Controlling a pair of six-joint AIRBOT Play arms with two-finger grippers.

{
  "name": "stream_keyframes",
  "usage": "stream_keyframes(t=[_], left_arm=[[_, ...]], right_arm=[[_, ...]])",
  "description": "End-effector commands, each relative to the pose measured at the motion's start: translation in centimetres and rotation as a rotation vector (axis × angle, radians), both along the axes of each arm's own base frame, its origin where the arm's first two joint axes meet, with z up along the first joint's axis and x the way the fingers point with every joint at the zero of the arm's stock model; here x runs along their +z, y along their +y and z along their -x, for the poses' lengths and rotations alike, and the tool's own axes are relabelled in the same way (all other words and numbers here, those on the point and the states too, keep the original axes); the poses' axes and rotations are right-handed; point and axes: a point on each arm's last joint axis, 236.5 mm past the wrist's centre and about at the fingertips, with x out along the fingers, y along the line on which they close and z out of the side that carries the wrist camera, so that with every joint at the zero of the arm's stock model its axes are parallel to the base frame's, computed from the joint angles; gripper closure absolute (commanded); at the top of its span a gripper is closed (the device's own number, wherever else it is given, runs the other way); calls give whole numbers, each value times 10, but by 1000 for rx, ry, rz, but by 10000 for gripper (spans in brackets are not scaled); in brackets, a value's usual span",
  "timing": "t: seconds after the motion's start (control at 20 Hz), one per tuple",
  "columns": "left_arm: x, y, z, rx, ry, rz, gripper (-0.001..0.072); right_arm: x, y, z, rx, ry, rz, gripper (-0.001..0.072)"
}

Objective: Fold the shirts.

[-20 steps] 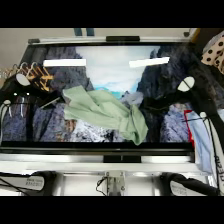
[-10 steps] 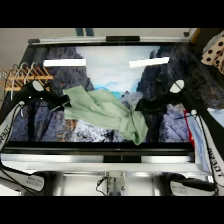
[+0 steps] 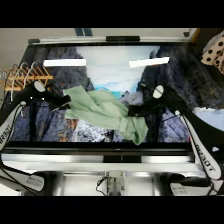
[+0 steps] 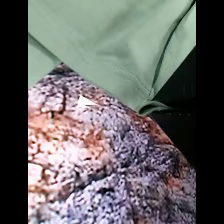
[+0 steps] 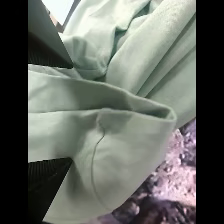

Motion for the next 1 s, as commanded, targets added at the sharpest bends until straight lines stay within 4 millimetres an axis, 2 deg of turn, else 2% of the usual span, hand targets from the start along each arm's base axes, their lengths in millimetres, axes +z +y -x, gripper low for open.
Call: stream_keyframes(t=[0.0,0.05,0.15,0.25,0.35,0.45,0.5,0.55,0.6,0.65,0.7,0.75,0.8,0.85,0.9,0.95], left_arm=[[10,1,-3,-26,-33,-5,672],[16,1,-4,-37,-50,-6,672],[35,1,-10,-62,-105,-13,672],[79,0,-24,-143,-239,-36,673],[156,2,-44,-146,-425,-56,674],[265,2,-52,-154,-672,-85,674],[331,2,-46,-150,-817,-99,674],[395,2,-32,-144,-958,-113,674],[464,1,-7,-136,-1113,-127,673],[524,1,24,-125,-1258,-139,674],[583,1,65,-110,-1409,-150,673],[627,1,105,-98,-1532,-159,673],[664,1,149,-83,-1648,-163,673],[688,1,186,-51,-1731,-140,673],[705,2,221,-20,-1798,-111,673],[714,1,247,-7,-1837,-94,673]], right_arm=[[-7,3,-5,-6,-15,17,490],[-6,3,-6,-28,-16,15,645],[4,4,-12,-27,-49,8,652],[37,4,-26,0,-149,2,652],[95,-3,-47,24,-321,20,653],[190,-16,-68,40,-581,52,653],[244,-26,-71,31,-718,71,653],[303,-38,-68,12,-864,91,653],[370,-53,-57,-19,-1031,103,653],[436,-65,-36,-57,-1197,91,654],[494,-74,-7,-94,-1346,53,654],[544,-83,27,-127,-1481,8,654],[578,-89,60,-151,-1576,-45,654],[604,-94,95,-177,-1644,-113,654],[619,-96,121,-186,-1683,-172,654],[629,-95,146,-181,-1711,-229,654]])
